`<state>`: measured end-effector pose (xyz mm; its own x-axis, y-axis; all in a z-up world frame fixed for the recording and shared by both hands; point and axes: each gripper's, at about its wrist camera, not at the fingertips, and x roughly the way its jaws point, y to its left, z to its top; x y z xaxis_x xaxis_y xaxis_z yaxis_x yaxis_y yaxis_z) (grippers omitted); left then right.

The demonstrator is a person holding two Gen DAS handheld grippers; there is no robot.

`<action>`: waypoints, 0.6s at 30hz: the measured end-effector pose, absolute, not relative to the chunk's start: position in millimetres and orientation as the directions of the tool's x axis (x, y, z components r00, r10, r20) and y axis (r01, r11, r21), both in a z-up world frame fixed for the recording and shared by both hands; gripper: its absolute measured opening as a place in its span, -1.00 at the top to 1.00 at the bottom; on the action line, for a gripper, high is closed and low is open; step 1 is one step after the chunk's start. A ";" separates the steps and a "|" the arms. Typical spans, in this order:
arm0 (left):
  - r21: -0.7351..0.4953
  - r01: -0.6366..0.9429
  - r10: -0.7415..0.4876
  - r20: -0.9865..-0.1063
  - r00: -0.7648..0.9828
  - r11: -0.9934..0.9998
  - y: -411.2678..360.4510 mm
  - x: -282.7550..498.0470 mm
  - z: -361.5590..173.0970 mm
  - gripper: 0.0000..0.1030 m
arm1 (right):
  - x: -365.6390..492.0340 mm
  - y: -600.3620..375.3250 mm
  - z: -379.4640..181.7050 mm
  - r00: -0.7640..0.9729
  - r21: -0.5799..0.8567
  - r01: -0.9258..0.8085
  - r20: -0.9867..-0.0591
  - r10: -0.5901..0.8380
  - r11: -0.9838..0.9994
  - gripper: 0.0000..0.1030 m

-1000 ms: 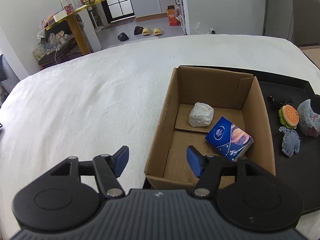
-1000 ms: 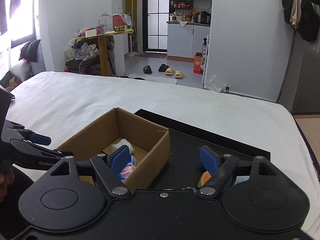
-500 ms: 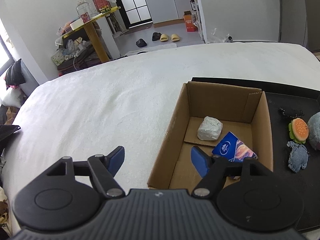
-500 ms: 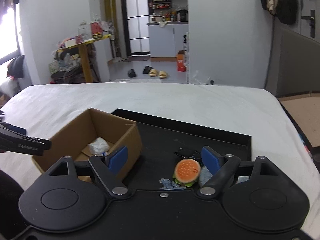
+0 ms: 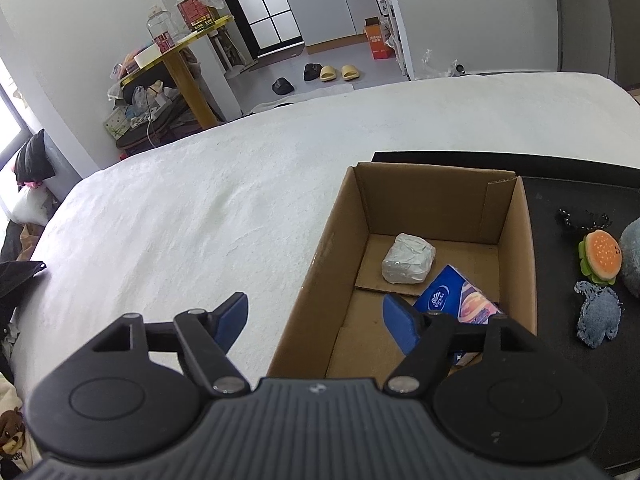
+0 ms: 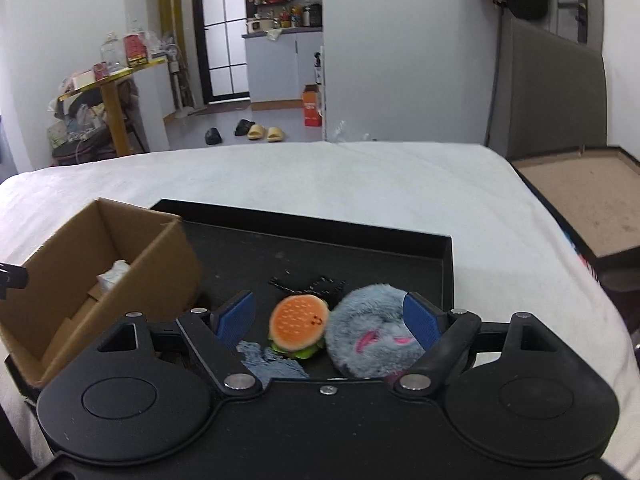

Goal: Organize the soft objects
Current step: 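Move the right gripper to the grey-pink fluffy ball and grasp it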

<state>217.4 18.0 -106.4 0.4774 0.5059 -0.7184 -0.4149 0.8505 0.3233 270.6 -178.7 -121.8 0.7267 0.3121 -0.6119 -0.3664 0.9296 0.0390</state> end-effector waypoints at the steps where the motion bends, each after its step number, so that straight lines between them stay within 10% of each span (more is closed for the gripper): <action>1: 0.326 -0.414 0.507 -0.720 0.473 0.850 17.9 218.9 -108.3 -0.42 | 273.5 -180.2 -124.8 0.725 0.038 -0.362 -0.617 0.307 0.931 -0.56; 18: 0.354 -0.422 0.530 -0.725 0.439 0.834 22.1 231.4 -118.7 -0.42 | 305.7 -196.7 -172.4 0.696 -0.054 -0.315 -0.692 0.192 0.948 -0.84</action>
